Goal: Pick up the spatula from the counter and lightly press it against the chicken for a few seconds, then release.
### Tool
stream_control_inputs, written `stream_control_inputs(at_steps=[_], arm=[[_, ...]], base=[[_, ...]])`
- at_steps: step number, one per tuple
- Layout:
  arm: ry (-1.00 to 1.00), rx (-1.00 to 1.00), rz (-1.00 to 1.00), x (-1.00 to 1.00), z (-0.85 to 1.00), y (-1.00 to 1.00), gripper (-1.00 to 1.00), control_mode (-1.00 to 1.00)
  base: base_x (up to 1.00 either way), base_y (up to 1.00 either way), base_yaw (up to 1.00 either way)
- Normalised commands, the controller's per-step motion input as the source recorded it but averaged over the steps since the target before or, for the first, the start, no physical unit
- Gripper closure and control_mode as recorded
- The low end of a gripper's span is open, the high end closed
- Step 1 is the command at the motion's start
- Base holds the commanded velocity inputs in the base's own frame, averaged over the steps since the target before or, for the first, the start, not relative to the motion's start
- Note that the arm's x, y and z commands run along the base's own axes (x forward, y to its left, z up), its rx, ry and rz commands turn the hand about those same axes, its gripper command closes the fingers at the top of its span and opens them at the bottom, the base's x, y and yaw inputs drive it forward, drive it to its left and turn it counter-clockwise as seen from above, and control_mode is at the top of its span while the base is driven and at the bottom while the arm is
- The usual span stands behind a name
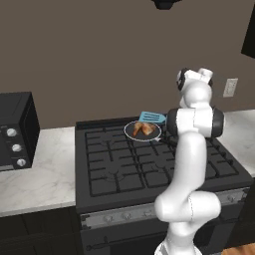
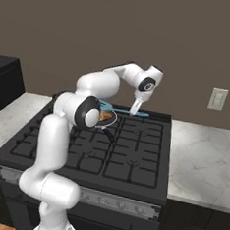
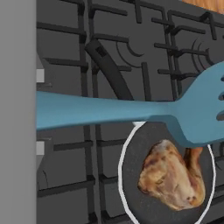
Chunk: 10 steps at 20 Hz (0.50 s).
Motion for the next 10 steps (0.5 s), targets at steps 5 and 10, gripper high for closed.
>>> stream_control_inputs(at_steps=[5,10], arm=[[0.08,0.00,0.06,0.19,-0.15,0.00,1.00,-1.00],[0.06,-0.01,0.06,0.16,-0.16,0.00,1.00,-1.00]], base=[[0.00,0.00,0.00],[0.00,0.00,0.00]])
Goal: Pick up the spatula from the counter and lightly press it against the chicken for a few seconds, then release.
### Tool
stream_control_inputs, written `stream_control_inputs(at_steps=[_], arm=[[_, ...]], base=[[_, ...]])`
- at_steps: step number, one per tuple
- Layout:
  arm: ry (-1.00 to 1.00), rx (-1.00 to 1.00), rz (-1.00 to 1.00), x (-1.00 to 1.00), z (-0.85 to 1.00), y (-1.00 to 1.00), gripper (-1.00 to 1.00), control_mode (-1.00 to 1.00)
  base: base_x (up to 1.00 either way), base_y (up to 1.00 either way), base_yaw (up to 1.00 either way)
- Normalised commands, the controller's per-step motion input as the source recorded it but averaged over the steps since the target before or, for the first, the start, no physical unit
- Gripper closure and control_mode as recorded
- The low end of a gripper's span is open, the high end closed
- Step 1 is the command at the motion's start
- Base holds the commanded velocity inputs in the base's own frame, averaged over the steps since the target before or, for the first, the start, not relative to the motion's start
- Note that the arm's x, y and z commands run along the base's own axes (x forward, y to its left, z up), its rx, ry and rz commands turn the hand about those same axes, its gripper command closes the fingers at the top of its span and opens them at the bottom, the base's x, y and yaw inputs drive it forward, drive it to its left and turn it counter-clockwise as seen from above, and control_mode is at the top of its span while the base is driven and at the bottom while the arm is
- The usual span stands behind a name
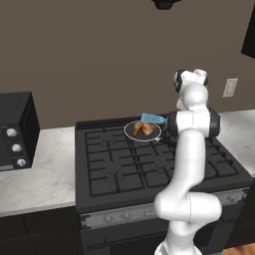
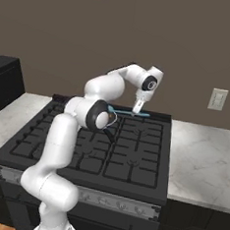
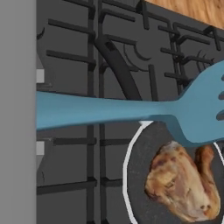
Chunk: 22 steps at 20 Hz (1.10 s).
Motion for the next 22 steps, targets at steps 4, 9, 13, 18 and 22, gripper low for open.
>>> stream_control_inputs(at_steps=[4,9,13,18,22], arm=[[0.03,-0.02,0.05,0.09,-0.10,0.00,1.00,-1.00],[0.04,-0.02,0.04,0.08,-0.09,0.00,1.00,-1.00],[0.02,-0.03,0.02,0.00,-0.07,0.00,1.00,-1.00],[0.03,-0.03,0.02,0.00,-0.10,0.00,1.00,-1.00],[0.05,-0.04,0.01,0.00,-0.13,0.01,1.00,-1.00]], base=[[0.00,0.00,0.00],[0.00,0.00,0.00],[0.00,0.00,0.00],[0.00,0.00,0.00],[0.00,0.00,0.00]])
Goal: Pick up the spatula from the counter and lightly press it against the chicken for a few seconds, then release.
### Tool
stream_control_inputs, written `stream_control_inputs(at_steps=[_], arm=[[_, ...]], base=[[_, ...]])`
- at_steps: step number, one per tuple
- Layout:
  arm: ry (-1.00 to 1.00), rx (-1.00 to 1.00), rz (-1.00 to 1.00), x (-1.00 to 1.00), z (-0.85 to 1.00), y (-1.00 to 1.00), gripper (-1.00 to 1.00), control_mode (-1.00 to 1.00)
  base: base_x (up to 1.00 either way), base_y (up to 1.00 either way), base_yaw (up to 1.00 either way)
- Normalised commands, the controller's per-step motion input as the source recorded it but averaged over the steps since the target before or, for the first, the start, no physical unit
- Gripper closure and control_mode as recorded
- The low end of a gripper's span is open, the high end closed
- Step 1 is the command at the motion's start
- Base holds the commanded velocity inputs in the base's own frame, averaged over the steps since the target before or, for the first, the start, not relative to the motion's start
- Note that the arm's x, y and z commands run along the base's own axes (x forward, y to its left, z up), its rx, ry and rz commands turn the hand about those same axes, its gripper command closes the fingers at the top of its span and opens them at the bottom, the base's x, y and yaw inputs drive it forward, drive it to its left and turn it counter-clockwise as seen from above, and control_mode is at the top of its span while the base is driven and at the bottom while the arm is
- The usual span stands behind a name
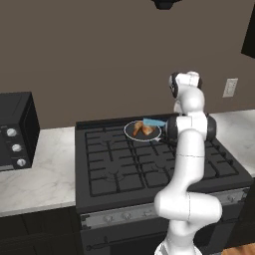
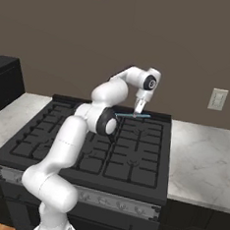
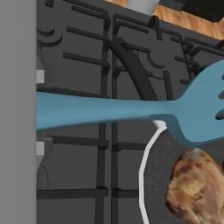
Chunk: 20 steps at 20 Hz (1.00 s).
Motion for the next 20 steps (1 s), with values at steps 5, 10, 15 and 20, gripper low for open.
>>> stream_control_inputs(at_steps=[5,10,15,20], arm=[[0.07,-0.05,0.00,0.06,-0.15,0.05,1.00,-1.00],[0.03,-0.04,0.00,0.16,-0.08,0.00,1.00,-1.00],[0.00,-0.03,0.03,0.02,-0.01,0.00,1.00,-1.00],[0.00,-0.02,0.04,0.00,-0.01,0.00,1.00,-1.00]], base=[[0.00,0.00,0.00],[0.00,0.00,0.00],[0.00,0.00,0.00],[0.00,0.00,0.00]])
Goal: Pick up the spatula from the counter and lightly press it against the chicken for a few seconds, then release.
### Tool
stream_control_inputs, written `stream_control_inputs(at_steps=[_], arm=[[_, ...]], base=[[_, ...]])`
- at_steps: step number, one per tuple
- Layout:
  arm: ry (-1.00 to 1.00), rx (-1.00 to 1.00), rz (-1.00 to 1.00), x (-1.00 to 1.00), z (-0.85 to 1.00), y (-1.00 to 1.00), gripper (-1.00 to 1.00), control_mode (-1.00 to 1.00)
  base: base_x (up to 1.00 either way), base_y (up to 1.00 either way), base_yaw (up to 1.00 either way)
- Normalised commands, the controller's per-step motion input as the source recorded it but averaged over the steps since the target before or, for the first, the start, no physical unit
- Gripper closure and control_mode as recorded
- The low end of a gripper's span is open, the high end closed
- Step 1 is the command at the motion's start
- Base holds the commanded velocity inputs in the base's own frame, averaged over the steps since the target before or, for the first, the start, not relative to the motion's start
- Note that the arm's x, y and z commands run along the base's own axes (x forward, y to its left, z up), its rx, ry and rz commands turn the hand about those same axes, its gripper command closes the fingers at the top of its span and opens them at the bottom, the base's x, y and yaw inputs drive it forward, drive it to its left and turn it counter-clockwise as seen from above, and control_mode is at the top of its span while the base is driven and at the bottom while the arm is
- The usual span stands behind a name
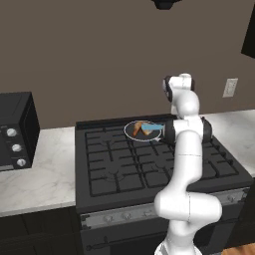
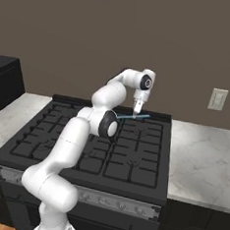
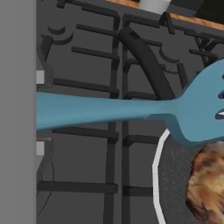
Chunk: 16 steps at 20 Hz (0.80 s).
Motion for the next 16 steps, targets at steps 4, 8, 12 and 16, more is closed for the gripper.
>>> stream_control_inputs(at_steps=[4,8,12,16], arm=[[0.00,-0.02,0.05,0.01,-0.04,0.00,1.00,-1.00],[0.00,-0.02,0.05,0.00,-0.03,0.00,1.00,-1.00],[-0.03,-0.01,0.06,0.00,0.00,0.00,1.00,-1.00],[-0.06,0.00,0.07,0.00,0.06,0.00,1.00,-1.00]], base=[[0.00,0.00,0.00],[0.00,0.00,0.00],[0.00,0.00,0.00],[0.00,0.00,0.00]])
